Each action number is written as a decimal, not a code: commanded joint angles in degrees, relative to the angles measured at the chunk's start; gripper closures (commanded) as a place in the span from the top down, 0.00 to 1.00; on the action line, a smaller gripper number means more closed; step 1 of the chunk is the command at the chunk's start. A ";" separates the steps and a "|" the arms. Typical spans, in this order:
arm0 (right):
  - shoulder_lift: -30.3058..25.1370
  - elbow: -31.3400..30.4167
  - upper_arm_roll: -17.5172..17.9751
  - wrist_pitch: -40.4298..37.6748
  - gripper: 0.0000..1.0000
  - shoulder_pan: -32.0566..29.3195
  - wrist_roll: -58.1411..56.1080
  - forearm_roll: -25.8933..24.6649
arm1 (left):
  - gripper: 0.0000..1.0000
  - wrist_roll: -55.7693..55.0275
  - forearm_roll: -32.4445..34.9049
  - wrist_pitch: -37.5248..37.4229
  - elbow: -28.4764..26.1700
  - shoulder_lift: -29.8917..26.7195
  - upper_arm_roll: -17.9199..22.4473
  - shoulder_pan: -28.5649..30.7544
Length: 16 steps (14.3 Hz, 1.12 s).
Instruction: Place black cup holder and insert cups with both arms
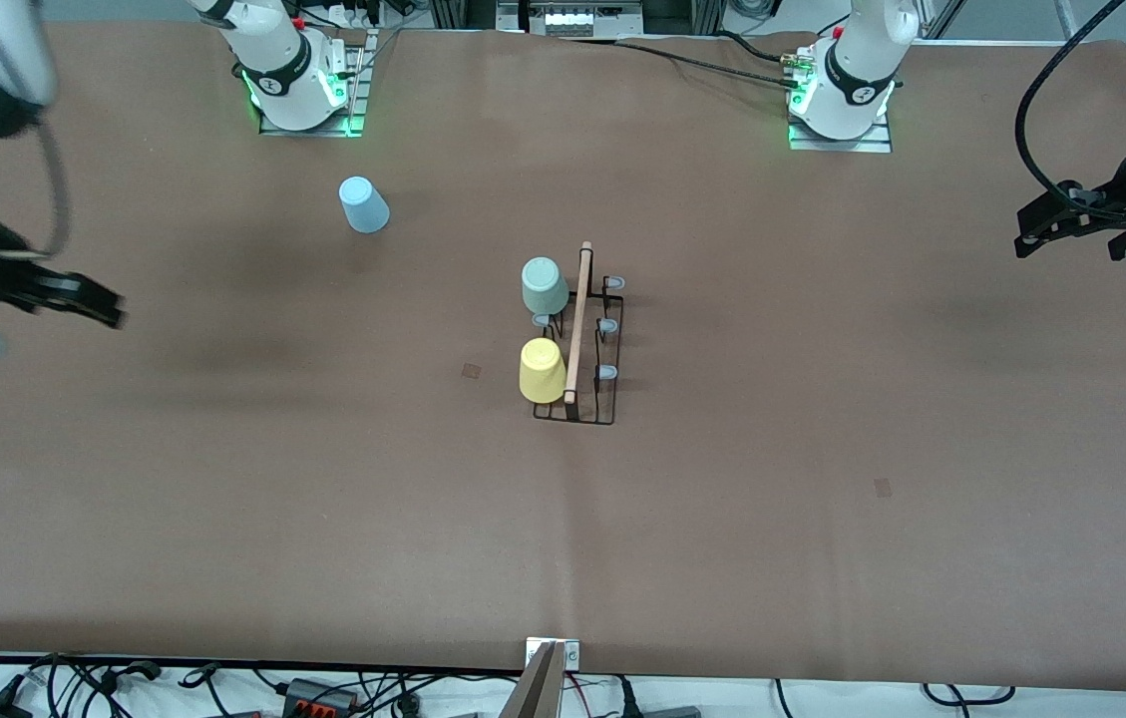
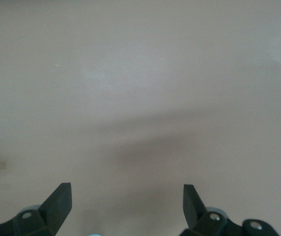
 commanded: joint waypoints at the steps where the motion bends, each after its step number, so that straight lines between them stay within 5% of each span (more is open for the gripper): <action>1: -4.45 -0.95 0.17 -5.56 1.00 -2.38 -2.33 3.23 | 1.00 1.01 -1.11 -1.31 1.69 0.61 0.12 0.19; 16: -3.32 0.11 -0.01 -4.96 1.00 -0.19 -7.70 4.30 | 1.00 1.01 -1.11 -1.31 1.69 0.61 0.12 0.19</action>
